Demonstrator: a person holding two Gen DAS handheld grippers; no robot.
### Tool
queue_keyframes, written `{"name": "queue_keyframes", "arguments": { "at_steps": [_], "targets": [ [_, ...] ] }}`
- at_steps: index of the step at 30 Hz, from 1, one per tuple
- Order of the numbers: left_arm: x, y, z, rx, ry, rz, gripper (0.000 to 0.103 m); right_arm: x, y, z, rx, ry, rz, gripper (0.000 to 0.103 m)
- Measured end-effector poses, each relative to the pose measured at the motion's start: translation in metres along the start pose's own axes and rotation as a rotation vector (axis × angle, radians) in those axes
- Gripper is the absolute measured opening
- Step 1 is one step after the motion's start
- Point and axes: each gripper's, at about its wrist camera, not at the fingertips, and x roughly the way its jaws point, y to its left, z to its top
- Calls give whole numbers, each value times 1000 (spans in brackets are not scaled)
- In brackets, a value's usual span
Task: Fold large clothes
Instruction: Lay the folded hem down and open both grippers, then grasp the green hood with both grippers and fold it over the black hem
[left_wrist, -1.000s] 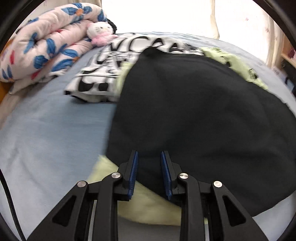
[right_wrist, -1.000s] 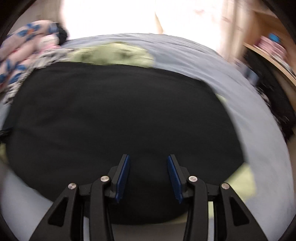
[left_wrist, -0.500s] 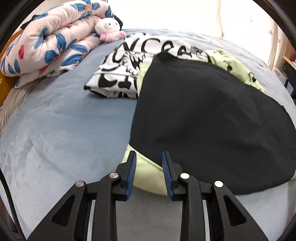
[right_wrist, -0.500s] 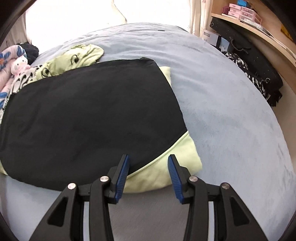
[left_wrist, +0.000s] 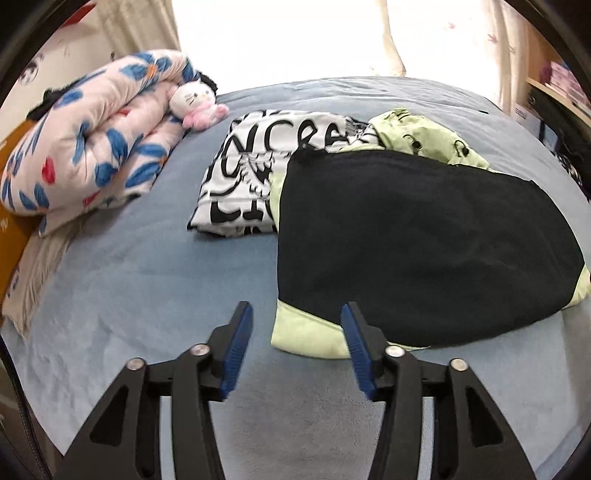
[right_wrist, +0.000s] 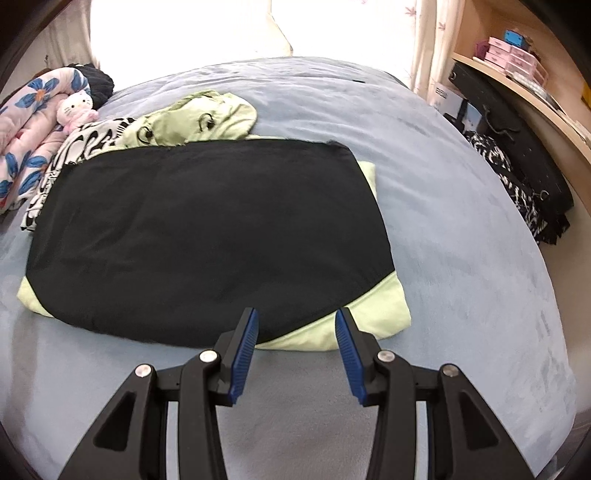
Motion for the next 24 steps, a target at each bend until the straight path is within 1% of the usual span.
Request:
{"name": "queue_keyframes", "arguments": {
  "at_steps": [1, 6, 9, 10, 12, 14, 15, 16, 19, 21, 24],
  "targets": [
    [-3, -1, 6, 13, -6, 1, 56, -2, 1, 6, -6, -2, 4, 44],
    [-12, -13, 39, 99, -36, 6, 58, -20, 8, 42, -57, -37, -2, 44],
    [-9, -23, 66, 160, -48, 25, 66, -31, 12, 72, -86, -70, 2, 45],
    [-7, -27, 75, 175, -54, 34, 69, -35, 13, 85, -95, -90, -3, 47],
    [-2, -35, 96, 203, -67, 51, 70, -41, 15, 106, -106, -133, -21, 53],
    [9, -43, 120, 216, -68, 58, 70, -42, 18, 129, -108, -170, -27, 64],
    [14, -46, 129, 220, -64, 56, 70, -39, 19, 140, -104, -179, -21, 67],
    [21, -51, 141, 227, -59, 49, 70, -34, 20, 153, -97, -176, -2, 70],
    [48, -66, 179, 267, -34, 10, 70, -8, 27, 188, -83, -144, 71, 70],
    [66, -74, 203, 280, -19, -21, 70, 12, 27, 208, -71, -128, 96, 70],
    [98, -84, 244, 267, 10, -103, 70, 56, 29, 243, -49, -85, 162, 70]
  ]
}}
